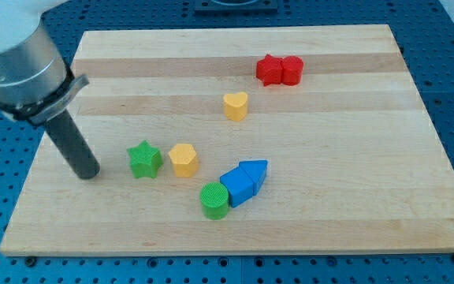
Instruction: Move the green star to the top left of the blue cube
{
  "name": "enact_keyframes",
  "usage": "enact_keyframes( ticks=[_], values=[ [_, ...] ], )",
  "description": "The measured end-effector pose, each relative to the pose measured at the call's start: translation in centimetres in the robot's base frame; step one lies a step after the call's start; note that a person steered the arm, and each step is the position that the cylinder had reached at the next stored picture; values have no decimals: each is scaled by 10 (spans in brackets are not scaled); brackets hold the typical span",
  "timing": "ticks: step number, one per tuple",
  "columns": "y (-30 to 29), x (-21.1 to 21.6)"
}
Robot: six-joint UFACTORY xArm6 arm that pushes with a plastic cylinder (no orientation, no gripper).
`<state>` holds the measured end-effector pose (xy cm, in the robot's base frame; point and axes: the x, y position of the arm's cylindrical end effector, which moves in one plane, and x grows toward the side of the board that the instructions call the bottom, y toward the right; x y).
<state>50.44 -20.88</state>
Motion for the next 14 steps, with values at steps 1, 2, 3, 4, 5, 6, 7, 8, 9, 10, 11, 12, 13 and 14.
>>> enact_keyframes(
  ticks=[1, 2, 3, 4, 5, 6, 7, 8, 9, 10, 11, 12, 13, 14],
  values=[
    [29, -5],
    [61, -1],
    [94, -4],
    [130, -4],
    [151, -4],
    [144, -8],
    [129, -40],
    [160, -54],
    [191, -54],
    [190, -49],
    [189, -31],
    [188, -29],
    [185, -29],
    [184, -33]
  ],
)
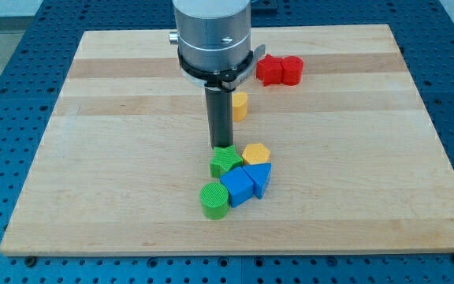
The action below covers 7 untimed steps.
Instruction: Move the green star to the top left of the blue cube
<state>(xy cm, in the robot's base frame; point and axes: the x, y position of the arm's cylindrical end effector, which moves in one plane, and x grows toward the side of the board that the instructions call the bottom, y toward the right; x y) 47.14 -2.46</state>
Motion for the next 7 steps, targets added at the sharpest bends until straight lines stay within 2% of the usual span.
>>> enact_keyframes(
  ticks=[2, 5, 6, 7],
  values=[
    [0, 0],
    [4, 24],
    [-7, -2],
    [-43, -24]
  ],
)
